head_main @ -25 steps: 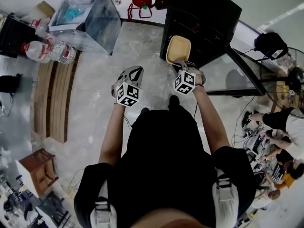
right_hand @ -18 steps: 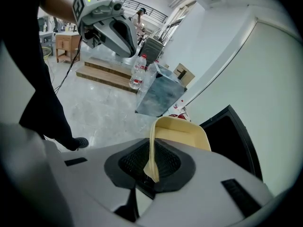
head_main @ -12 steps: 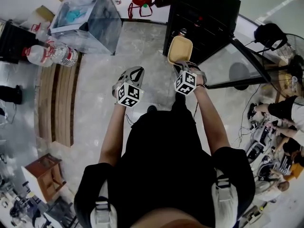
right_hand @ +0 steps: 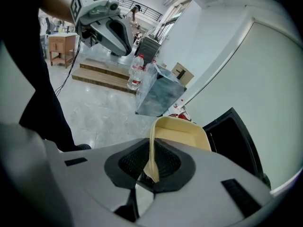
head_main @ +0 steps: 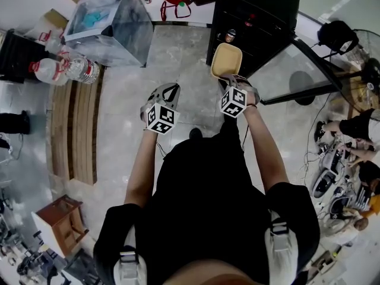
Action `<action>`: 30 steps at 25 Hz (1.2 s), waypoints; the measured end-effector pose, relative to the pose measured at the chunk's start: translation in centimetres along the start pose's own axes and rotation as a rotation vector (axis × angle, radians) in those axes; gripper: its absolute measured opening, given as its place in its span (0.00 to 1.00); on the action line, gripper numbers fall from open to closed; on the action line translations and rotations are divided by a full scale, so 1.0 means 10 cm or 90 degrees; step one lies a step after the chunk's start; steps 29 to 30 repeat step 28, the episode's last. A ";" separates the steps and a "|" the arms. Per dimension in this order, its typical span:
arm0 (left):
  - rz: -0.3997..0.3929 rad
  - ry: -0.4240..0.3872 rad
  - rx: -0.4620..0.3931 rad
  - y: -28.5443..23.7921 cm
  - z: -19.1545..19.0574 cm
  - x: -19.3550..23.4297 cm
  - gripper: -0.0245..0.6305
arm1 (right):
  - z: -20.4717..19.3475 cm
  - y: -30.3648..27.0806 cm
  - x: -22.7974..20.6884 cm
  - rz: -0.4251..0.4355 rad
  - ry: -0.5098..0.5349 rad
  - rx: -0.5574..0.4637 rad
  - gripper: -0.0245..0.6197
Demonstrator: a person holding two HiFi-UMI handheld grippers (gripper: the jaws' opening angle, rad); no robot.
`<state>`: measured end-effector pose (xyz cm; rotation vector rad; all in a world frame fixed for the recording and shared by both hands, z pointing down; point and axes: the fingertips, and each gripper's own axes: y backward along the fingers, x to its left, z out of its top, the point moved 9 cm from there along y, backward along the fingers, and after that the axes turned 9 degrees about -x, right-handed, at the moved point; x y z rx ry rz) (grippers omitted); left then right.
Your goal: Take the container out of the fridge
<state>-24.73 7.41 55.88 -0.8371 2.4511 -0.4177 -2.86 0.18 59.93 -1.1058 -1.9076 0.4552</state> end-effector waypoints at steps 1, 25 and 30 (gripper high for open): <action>-0.001 0.001 0.000 0.02 -0.02 -0.01 0.07 | 0.01 0.00 0.04 0.000 -0.002 0.001 0.08; -0.016 0.000 -0.018 0.22 -0.17 -0.01 0.08 | 0.13 0.08 0.28 -0.011 -0.015 0.023 0.08; -0.020 0.000 -0.017 0.23 -0.18 -0.02 0.07 | 0.13 0.09 0.32 -0.009 -0.019 0.024 0.08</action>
